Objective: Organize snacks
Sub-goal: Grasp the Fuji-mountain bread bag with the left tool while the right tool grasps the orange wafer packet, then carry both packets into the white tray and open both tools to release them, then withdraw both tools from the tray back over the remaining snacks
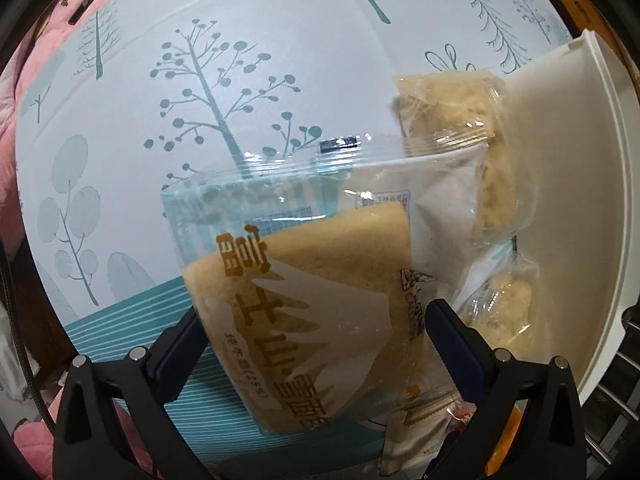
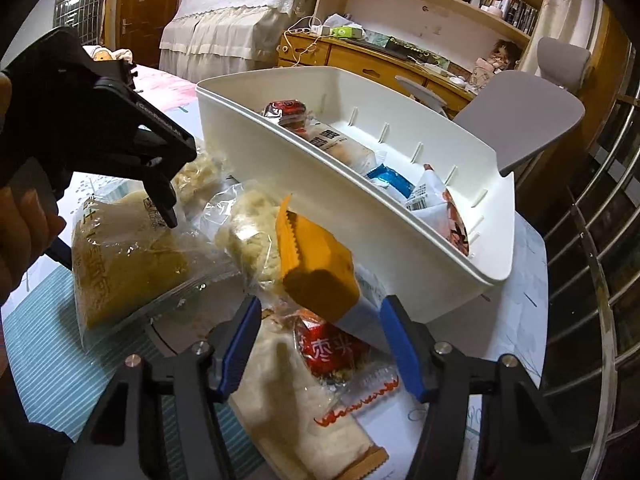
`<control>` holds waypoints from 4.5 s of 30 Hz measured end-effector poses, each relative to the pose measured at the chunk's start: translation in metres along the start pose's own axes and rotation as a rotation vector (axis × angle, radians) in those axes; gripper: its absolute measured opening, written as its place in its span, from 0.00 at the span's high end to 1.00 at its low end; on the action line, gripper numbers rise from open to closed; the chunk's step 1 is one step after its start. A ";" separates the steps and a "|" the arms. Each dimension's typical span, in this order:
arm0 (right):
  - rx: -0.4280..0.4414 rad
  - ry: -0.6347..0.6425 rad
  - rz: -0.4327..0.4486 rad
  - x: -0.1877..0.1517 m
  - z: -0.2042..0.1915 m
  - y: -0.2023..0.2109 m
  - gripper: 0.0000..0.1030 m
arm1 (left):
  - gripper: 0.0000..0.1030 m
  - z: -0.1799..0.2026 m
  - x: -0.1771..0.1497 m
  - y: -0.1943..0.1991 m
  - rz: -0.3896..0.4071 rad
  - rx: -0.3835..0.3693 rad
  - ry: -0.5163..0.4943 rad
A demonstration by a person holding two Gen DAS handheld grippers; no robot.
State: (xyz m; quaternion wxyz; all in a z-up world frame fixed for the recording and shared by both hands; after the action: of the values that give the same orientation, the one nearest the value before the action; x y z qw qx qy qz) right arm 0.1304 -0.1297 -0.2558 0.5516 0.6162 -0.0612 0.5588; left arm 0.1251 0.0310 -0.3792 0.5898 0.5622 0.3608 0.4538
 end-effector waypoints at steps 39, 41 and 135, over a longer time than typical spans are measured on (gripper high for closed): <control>-0.140 0.073 -0.003 0.018 0.006 0.046 0.97 | 0.47 -0.002 0.004 0.033 -0.056 -0.078 -0.175; -0.150 0.079 0.009 0.021 0.003 0.051 0.98 | 0.50 -0.003 0.011 0.041 -0.052 -0.093 -0.179; -0.156 -0.915 -0.194 0.023 0.063 0.116 0.53 | 0.23 0.079 0.006 0.218 0.126 -0.490 -1.185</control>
State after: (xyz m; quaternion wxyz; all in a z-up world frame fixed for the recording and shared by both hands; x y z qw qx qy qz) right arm 0.0978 -0.2090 -0.1531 0.5622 0.7587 -0.2821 0.1696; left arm 0.1723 0.0004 -0.1546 0.7726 0.5865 -0.1740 0.1695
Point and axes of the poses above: each gripper's, at about its wrist camera, not at the fingertips, and y roughly against the way its jaws point, z to its right, x to its top, the point moved 5 cm from there along -y, roughly the way its jaws point, and after that the axes turned 15 degrees about z, right-handed, at the moved point
